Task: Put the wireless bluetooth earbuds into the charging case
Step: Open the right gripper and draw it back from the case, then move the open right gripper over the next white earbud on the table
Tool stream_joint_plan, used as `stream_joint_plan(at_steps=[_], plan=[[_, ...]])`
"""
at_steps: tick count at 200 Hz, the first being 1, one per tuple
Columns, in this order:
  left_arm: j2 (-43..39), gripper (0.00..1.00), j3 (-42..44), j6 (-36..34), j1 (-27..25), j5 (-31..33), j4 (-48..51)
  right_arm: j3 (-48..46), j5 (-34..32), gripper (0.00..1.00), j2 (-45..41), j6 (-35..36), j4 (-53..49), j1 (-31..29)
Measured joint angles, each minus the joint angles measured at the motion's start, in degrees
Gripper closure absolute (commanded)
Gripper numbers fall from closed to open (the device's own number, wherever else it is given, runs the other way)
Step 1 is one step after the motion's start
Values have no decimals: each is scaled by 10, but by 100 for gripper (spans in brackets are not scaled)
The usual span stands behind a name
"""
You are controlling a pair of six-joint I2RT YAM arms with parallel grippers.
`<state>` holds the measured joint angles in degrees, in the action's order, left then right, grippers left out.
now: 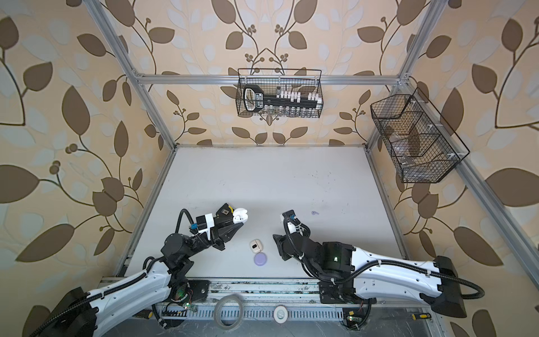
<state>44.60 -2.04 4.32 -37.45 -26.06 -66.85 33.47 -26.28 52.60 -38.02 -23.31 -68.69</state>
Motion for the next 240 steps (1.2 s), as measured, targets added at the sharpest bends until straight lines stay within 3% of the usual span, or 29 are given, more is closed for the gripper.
stream_joint_plan(at_steps=[41,109,240], plan=[[10,100,9,0,0,6,-18,-49,56,52,34,-7,10,18],[-32,100,9,-4,0,8,-3,-48,66,55,133,-30,42,-19],[-43,100,9,-14,0,10,30,-3,107,57,217,-9,76,20]])
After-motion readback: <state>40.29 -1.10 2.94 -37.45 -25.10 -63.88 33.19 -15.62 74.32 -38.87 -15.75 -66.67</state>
